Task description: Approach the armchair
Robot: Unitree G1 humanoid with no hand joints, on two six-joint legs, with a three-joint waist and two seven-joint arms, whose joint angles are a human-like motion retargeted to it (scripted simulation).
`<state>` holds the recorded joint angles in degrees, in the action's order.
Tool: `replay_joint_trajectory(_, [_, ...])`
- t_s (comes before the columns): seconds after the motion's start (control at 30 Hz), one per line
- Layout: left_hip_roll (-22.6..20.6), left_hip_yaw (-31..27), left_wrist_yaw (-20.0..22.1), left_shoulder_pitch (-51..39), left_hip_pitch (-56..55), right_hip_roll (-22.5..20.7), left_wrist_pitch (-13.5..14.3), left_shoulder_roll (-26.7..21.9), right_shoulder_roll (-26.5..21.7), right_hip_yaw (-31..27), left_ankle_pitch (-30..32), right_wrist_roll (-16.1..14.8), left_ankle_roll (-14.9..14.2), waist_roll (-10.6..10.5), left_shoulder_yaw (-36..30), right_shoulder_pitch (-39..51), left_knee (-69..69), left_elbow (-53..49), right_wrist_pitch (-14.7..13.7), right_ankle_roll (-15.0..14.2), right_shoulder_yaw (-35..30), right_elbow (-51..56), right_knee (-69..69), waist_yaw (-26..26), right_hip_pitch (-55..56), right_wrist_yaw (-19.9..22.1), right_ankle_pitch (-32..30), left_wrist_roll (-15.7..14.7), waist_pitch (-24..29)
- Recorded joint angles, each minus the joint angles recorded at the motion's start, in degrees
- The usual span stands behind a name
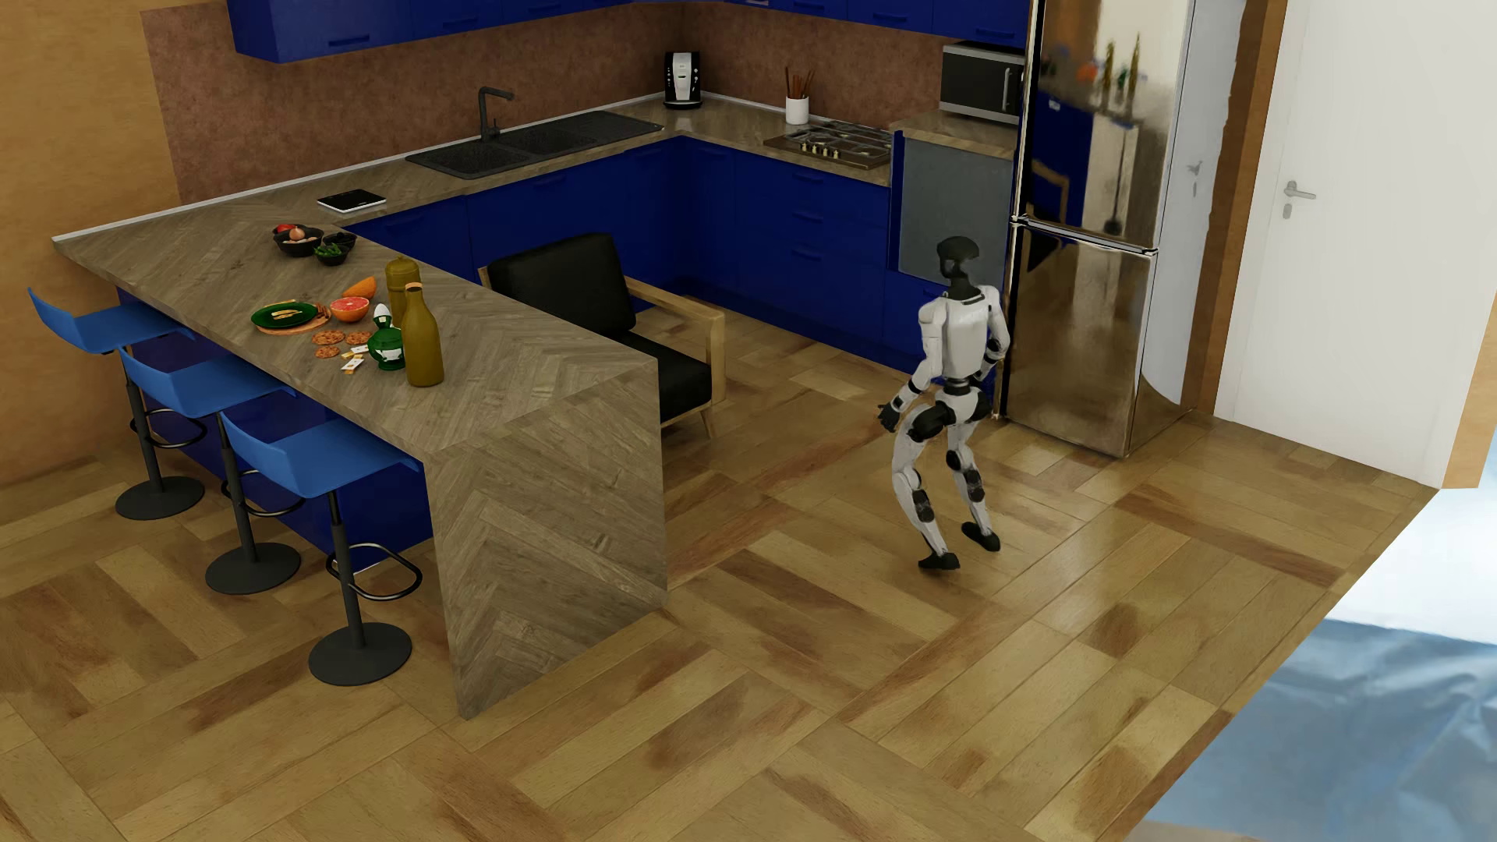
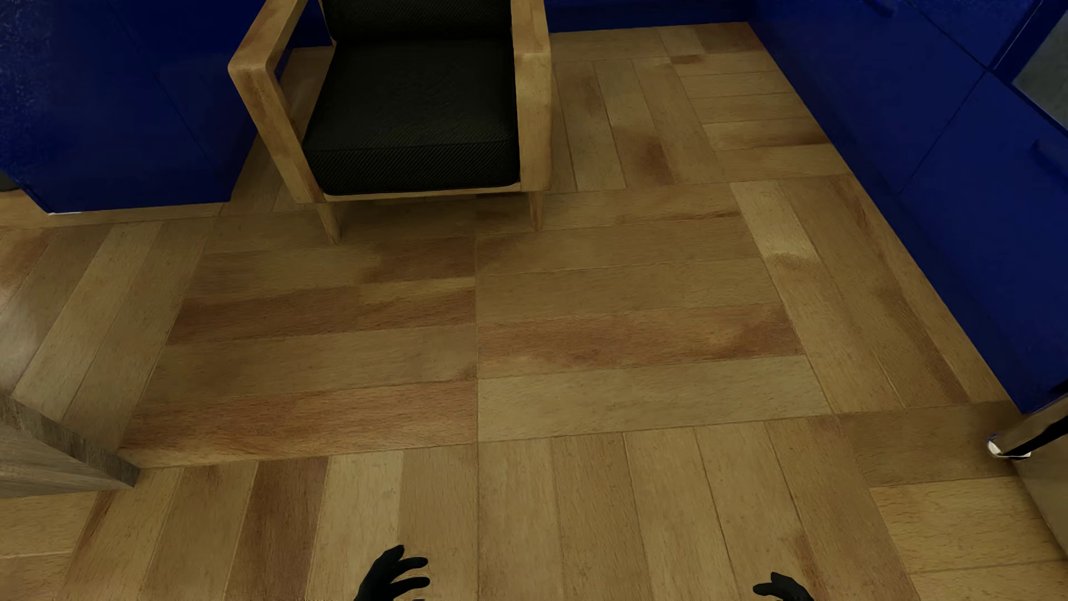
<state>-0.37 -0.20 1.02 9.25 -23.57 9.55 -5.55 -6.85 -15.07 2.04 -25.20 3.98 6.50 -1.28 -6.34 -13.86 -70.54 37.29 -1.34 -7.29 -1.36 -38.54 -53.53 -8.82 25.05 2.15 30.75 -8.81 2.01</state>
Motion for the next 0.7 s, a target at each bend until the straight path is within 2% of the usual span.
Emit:
replay_joint_trajectory(0.03, [0.99, 2.24, -3.82, 2.17, -3.29, -0.01, 0.21, -1.00, 0.91, 2.08, 0.93, -2.34, 0.34, -0.99, 3.06, 3.65, -1.02, -1.47, 4.12, -0.42, -0.41, 2.82, 2.93, -2.53, -4.43, 1.81, 0.96, 0.14, 0.31])
replay_joint_trajectory(0.07, [1.93, 5.30, -5.47, 4.23, -5.69, 0.78, -0.24, -1.58, 3.36, 3.80, 0.06, -4.35, 0.53, -1.67, 3.71, 7.78, 4.28, -3.87, 6.70, -1.49, -1.69, 7.01, 0.95, -4.23, -6.45, 3.96, 0.23, 1.39, 0.81])
replay_joint_trajectory(0.1, [2.46, 6.57, -5.23, 5.27, -4.98, 1.05, -0.11, -4.15, 7.18, 2.89, -4.11, -5.22, -0.33, -2.23, -0.05, 12.75, 10.61, -1.52, 6.31, -3.02, -3.12, 6.83, -10.00, -4.95, -3.12, 5.79, -7.60, 3.50, 1.02])
replay_joint_trajectory(0.13, [1.30, 5.06, -3.88, 6.43, 0.07, -0.70, 0.14, -4.96, 8.57, -0.65, -9.26, -5.46, -2.42, -1.74, -1.15, 14.90, 15.81, 3.00, 3.55, -4.43, -4.51, 4.58, -19.32, -3.86, 2.29, 6.65, -18.96, 5.66, 0.82])
replay_joint_trajectory(0.17, [-0.04, 3.38, -1.98, 7.13, 3.84, -2.84, -0.60, -4.63, 8.54, -3.26, -10.44, -5.31, -2.62, -0.49, -0.95, 13.10, 18.08, 4.20, 0.01, -5.53, -4.28, 3.43, -21.43, -2.02, 6.83, 6.91, -20.25, 7.07, 1.13])
replay_joint_trajectory(0.2, [-1.34, 1.95, 0.76, 7.35, 7.47, -3.66, -2.29, -3.43, 7.74, -4.35, -11.50, -4.63, -2.79, 1.06, 0.23, 9.22, 19.97, 2.21, -2.18, -6.38, -3.37, 5.35, -17.75, -0.11, 11.38, 6.79, -15.69, 7.97, 1.71])
replay_joint_trajectory(0.23, [-2.50, 1.08, 3.73, 5.47, 8.02, -4.18, -4.40, -3.01, 5.62, -3.83, -10.15, -3.45, -2.39, 2.84, 0.49, 5.85, 16.01, -0.13, -3.87, -7.07, -2.81, 5.91, -10.07, 0.93, 15.02, 6.27, -13.86, 8.16, 2.43])
replay_joint_trajectory(0.27, [-3.30, 1.05, 6.03, 3.91, 5.85, -4.98, -6.29, -1.47, 3.36, -2.86, -5.23, -2.15, -1.88, 4.49, 2.16, 3.94, 7.14, -3.05, -5.86, -7.42, -1.65, 3.96, -0.47, 1.24, 16.31, 5.59, -14.44, 7.98, 2.89])
replay_joint_trajectory(0.3, [-2.80, 1.22, 6.79, 3.05, 1.19, -6.15, -7.24, -0.61, 0.72, -2.92, 5.89, -1.22, 0.09, 4.06, 1.13, 4.29, -4.13, -3.85, -7.43, -3.29, 1.18, -0.15, -0.34, -0.36, 15.88, 5.13, -17.81, 7.98, 2.77])
replay_joint_trajectory(0.33, [-2.39, 0.62, 4.82, 3.84, -4.16, -7.70, -7.06, -1.62, 0.40, -3.10, 13.61, -1.01, -1.93, 2.56, 2.25, 7.40, -9.26, -2.83, -6.34, 5.24, 2.76, -1.06, 0.45, -0.54, 13.30, 5.78, -14.80, 8.89, 2.77])
replay_joint_trajectory(0.37, [-1.66, -1.03, 1.96, 6.05, -9.10, -8.86, -6.04, -1.77, 1.10, -2.46, 9.16, -1.27, -5.11, 0.18, 4.30, 10.31, -7.77, -2.36, -3.55, 6.71, 2.63, 2.14, 2.42, -1.19, 10.81, 6.67, -13.45, 10.65, 3.07])
replay_joint_trajectory(0.4, [-0.45, -2.91, -1.03, 8.13, -12.44, -8.98, -4.67, -1.72, 2.60, -2.37, -0.06, -1.63, -5.93, -1.58, 6.27, 12.70, 0.02, -1.84, -1.62, 2.33, 1.36, 4.57, 4.75, -2.06, 8.38, 6.96, -13.07, 13.57, 3.53])
replay_joint_trajectory(0.43, [2.14, -4.55, -3.60, 8.47, -12.54, -9.94, -3.77, -1.63, 4.26, -3.37, -0.61, -1.55, -5.37, -3.11, 5.92, 14.02, 11.79, -1.18, -1.70, 2.50, -1.49, 3.01, 5.97, -1.85, 6.53, 6.29, -12.77, 17.10, 3.54])
replay_joint_trajectory(0.47, [3.71, -3.89, -5.93, 6.34, -9.69, -9.99, -2.73, -2.23, 6.49, -4.38, 5.43, -1.25, -9.15, -3.19, 3.65, 14.30, 19.65, 2.23, -1.81, 4.80, -3.31, 1.25, 4.18, -0.55, 5.85, 4.93, -12.48, 19.82, 4.17])
replay_joint_trajectory(0.5, [2.79, -2.84, -8.20, 3.60, -8.04, -9.09, -2.38, -3.84, 7.21, -4.64, 4.73, -0.92, -8.63, -1.91, 2.87, 12.59, 20.14, -0.01, -1.74, 7.29, -3.78, 1.96, 3.14, 2.20, 5.76, 2.72, -11.91, 20.89, 5.21])
replay_joint_trajectory(0.53, [2.24, -1.76, -8.34, 1.20, -6.30, -8.62, -0.72, -3.85, 6.63, -4.19, 3.66, -0.54, -8.40, -0.32, 2.75, 10.29, 20.81, -1.14, -1.76, 9.52, -3.05, 2.03, 3.14, 4.72, 5.34, 0.04, -10.50, 20.19, 5.75])
replay_joint_trajectory(0.57, [1.94, -1.33, -7.31, -0.97, -5.31, -8.39, 1.50, -2.77, 4.99, -3.83, 3.07, -0.08, -8.26, 0.92, 2.74, 7.69, 20.90, -2.34, -1.55, 11.04, -1.87, 2.13, 3.68, 7.07, 4.62, -2.55, -9.07, 18.27, 5.79])
replay_joint_trajectory(0.6, [1.77, -0.83, -5.73, -3.18, -4.33, -8.19, 4.68, -2.42, 4.17, -4.40, 3.54, 0.25, -8.85, 2.61, 1.58, 5.79, 21.18, -1.76, -0.73, 10.82, -1.02, 1.55, 4.18, 8.06, 3.62, -4.44, -8.32, 15.39, 5.71])
replay_joint_trajectory(0.63, [1.86, -0.88, -4.30, -3.65, -4.35, -8.12, 7.73, -1.28, 2.68, -4.43, 5.49, -0.01, -7.20, 3.30, 2.07, 4.67, 20.37, -2.85, 0.80, 6.24, -0.10, 2.07, 6.88, 8.36, 1.72, -5.30, -9.11, 12.02, 5.61])
replay_joint_trajectory(0.67, [2.09, -0.64, -3.40, -3.86, -4.60, -8.02, 10.10, -1.47, 2.28, -4.10, 7.61, -0.69, -3.21, 3.46, 1.47, 3.36, 20.09, -2.96, 2.01, 2.33, 1.54, 3.24, 9.25, 8.01, 0.12, -5.06, -9.76, 8.82, 5.14])
replay_joint_trajectory(0.7, [2.71, -0.45, -3.27, -2.60, -4.04, -8.48, 11.34, -1.67, 3.60, -3.60, 7.17, -1.60, 3.10, 3.18, 2.88, 2.94, 21.86, -2.90, 2.90, 2.17, 1.55, 3.82, 10.24, 7.36, -0.93, -3.75, -10.63, 6.69, 4.34])
